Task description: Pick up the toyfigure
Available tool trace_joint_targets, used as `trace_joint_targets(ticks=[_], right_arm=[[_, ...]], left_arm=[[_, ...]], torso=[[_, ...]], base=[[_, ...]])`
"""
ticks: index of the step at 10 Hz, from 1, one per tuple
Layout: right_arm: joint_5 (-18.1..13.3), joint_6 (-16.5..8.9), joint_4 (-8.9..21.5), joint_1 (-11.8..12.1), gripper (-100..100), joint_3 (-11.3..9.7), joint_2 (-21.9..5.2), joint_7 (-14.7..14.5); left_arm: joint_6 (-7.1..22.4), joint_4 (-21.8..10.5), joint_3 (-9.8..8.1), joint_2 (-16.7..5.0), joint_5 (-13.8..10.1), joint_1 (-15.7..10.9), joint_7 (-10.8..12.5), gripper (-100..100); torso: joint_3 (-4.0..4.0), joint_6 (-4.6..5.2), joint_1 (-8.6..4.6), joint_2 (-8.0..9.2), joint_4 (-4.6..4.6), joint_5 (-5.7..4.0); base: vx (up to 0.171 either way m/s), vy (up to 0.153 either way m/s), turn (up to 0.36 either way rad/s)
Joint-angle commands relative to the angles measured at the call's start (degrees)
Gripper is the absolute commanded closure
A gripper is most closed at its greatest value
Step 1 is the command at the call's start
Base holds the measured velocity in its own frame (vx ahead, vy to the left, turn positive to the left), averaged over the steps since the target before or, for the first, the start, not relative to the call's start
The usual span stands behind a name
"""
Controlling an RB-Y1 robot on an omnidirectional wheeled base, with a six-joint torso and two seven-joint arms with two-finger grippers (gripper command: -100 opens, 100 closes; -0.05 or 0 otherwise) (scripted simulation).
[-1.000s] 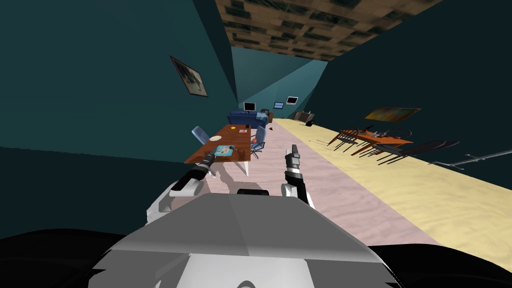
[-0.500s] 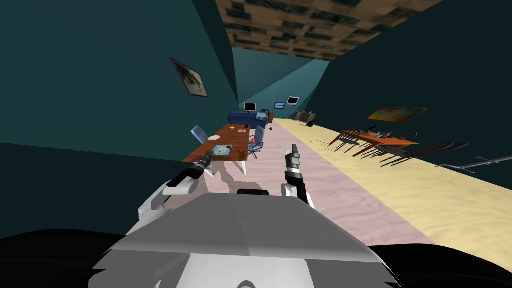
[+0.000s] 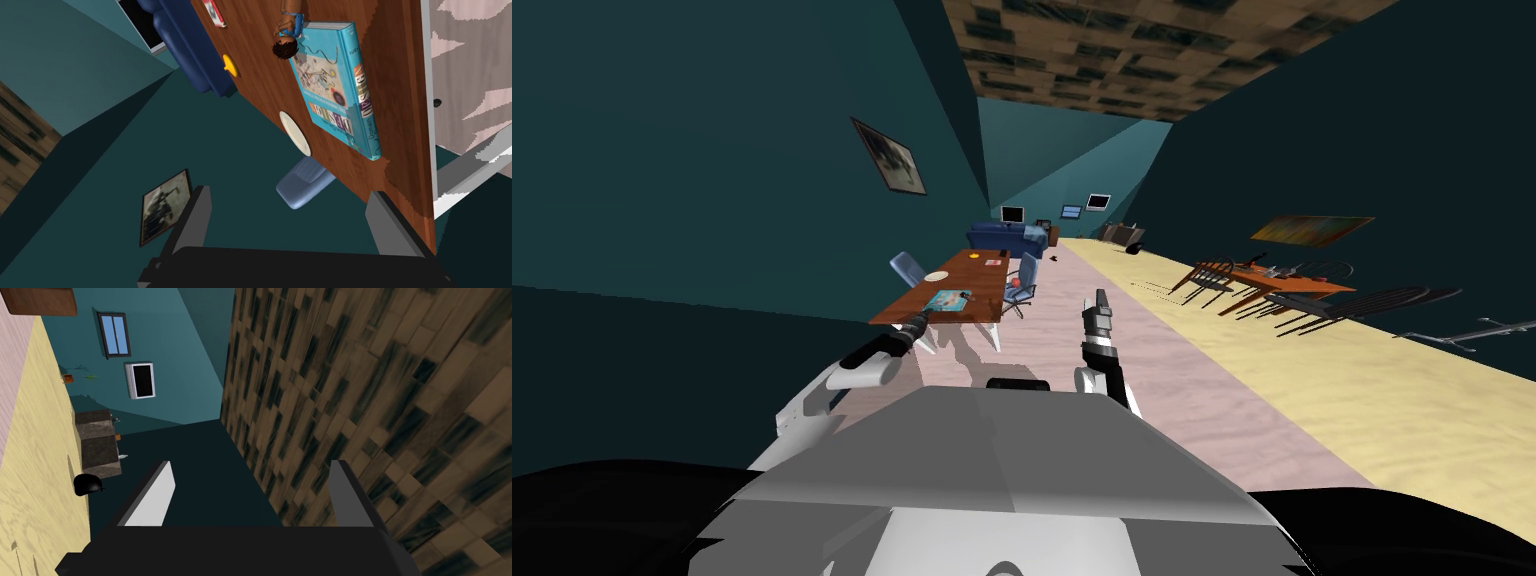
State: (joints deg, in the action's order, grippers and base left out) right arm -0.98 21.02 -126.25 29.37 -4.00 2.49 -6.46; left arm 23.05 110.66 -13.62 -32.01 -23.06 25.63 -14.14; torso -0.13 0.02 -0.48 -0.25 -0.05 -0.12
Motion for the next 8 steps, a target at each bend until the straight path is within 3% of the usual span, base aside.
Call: trace_joint_targets(ticks=[1,2,4,5,8], right_arm=[[0.0,0.0,0.0,0.0,0,0.0,0.0,0.0],[0.0,0.0,0.0,0.0,0,0.0,0.0,0.0],[0.0,0.0,0.0,0.0,0,0.0,0.0,0.0],[0.0,0.0,0.0,0.0,0,0.0,0.0,0.0],[0.0,0.0,0.0,0.0,0,0.0,0.0,0.0]], left_arm=[[2.5,-0.7,-0.78,-1.0,-0.9,-0.1,0.0,-100],[4.2,-2.6,-1.95,-2.2,-2.3,-0.5,-0.2,-100],[5.5,-2.6,-1.95,-2.2,-2.3,-0.5,-0.2,-100],[7.8,-4.5,-3.10,-3.4,-3.5,-0.9,-0.4,-100],[11.2,-6.4,-4.25,-4.4,-4.7,-1.2,-0.6,-100]], torso=[[0.00,0.00,0.00,0.00,0.00,0.00],[-0.03,0.01,0.05,-0.06,-0.01,-0.01],[-0.11,0.01,0.05,-0.19,-0.04,0.00],[-0.04,0.01,0.23,-0.06,-0.02,0.03],[-0.14,0.01,0.00,-0.26,-0.05,0.00]], base=[[0.056,-0.113,0.015],[0.099,-0.127,0.002],[0.060,-0.080,0.006],[0.069,-0.065,-0.008],[0.093,-0.106,0.002]])
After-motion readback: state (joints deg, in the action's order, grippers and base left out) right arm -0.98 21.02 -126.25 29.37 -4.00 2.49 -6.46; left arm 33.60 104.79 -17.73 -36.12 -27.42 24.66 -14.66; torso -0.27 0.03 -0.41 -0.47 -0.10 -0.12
